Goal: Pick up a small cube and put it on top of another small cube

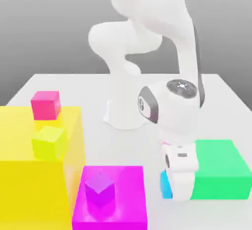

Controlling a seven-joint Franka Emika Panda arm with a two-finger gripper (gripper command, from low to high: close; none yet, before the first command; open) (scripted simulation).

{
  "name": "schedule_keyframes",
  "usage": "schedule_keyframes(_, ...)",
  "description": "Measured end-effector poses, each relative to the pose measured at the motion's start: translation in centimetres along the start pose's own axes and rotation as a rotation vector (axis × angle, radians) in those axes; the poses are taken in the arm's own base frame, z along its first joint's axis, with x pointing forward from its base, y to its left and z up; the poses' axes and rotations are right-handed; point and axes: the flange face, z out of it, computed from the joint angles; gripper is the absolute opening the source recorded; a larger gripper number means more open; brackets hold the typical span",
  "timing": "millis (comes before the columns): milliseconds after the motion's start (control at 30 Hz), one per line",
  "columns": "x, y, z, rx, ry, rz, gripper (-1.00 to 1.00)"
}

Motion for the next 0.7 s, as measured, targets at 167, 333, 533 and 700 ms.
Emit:
schedule_keyframes(167,0.1,0.0,-0.6,0.001,0.002,0.001,-1.0)
schedule_keyframes(333,0.5,0.2,-3.6,0.0,0.011,0.004,-1.0)
schedule_keyframes(533,-0.1,0.4,-6.4,0.0,-0.003,0.019,-1.0)
schedule_keyframes(700,1.2,5.0,-7.9,0.037,-0.04,0.124,-1.0)
